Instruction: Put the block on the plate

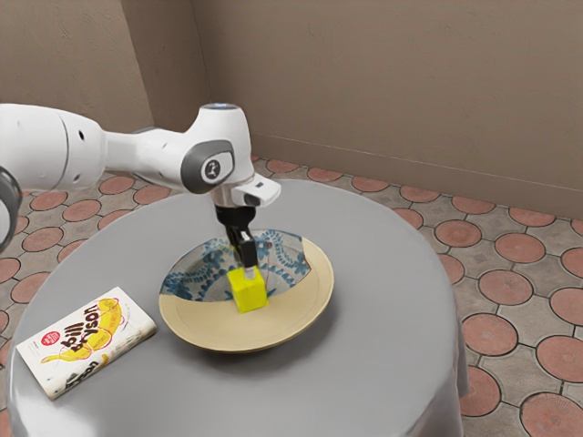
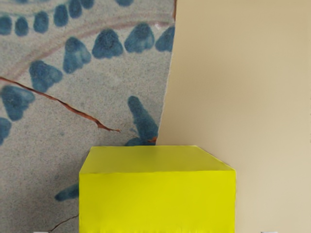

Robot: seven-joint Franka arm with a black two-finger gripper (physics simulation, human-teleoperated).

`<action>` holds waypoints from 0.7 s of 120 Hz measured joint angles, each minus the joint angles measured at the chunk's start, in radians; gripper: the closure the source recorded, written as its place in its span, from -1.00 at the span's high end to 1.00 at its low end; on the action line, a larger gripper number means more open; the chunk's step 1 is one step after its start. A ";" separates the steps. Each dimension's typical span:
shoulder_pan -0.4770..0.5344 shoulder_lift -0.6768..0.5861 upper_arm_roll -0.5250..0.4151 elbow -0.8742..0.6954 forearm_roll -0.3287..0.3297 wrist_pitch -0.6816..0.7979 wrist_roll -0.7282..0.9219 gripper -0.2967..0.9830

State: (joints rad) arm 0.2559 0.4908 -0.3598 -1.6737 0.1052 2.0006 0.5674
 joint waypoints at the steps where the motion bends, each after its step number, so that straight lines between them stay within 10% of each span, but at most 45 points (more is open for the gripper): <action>1: 0.000 -0.001 0.000 0.000 0.000 0.001 0.000 0.32; 84: -0.083 -0.322 0.010 0.005 0.074 -0.142 0.002 0.53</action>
State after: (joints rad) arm 0.1733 0.1692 -0.3495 -1.6688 0.1789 1.8582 0.5694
